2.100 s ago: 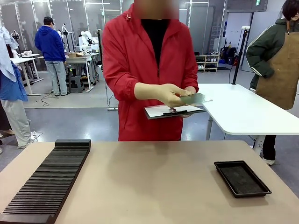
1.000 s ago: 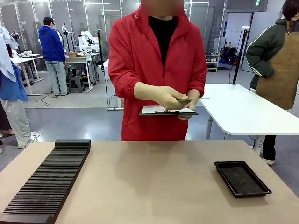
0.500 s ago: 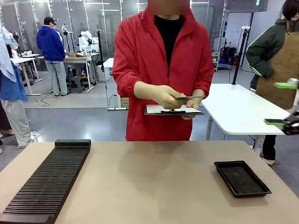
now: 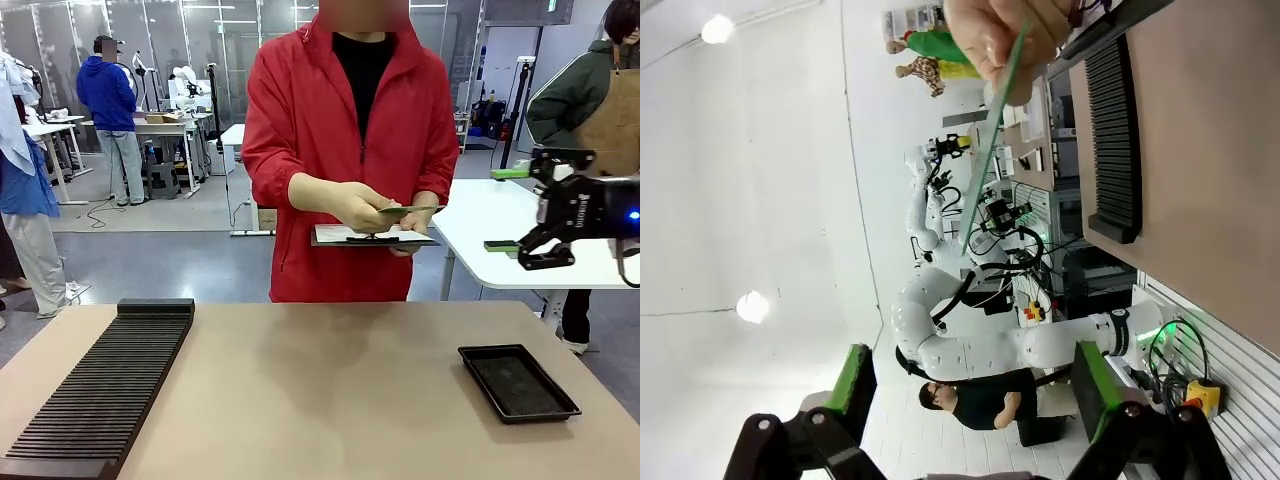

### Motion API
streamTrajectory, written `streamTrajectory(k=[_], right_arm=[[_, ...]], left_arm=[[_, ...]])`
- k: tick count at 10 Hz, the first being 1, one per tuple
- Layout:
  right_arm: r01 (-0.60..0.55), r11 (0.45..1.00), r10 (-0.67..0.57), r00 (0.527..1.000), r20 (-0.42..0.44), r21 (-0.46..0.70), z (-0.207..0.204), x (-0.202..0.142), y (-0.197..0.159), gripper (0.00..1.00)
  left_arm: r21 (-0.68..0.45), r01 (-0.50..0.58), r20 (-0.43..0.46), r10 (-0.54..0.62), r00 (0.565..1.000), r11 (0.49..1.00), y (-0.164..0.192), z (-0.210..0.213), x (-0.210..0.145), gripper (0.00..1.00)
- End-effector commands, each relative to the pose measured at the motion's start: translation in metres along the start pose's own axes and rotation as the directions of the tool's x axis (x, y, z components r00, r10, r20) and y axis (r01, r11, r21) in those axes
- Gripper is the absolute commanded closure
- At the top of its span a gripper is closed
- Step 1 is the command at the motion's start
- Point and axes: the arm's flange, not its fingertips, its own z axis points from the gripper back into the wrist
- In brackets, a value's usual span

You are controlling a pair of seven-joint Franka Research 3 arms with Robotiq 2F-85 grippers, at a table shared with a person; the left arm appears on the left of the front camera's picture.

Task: Inspect the PCB.
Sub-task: Pick up the Blank PCB that the human is holding.

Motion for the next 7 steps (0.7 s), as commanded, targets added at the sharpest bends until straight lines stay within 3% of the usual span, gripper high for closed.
streamTrajectory(k=[1,7], right_arm=[[0.05,0.999,-0.05,0.999,0.002,-0.018,-0.025,0.013,0.006,0.0],[0.095,0.995,-0.095,0.995,0.003,-0.023,-0.059,0.049,0.013,0.0]], left_arm=[[0.014,0.006,-0.017,-0.006,1.0,1.0,-0.003,0.002,-0.001,0.0],[0.014,0.006,-0.017,-0.006,1.0,1.0,-0.003,0.002,-0.001,0.0]])
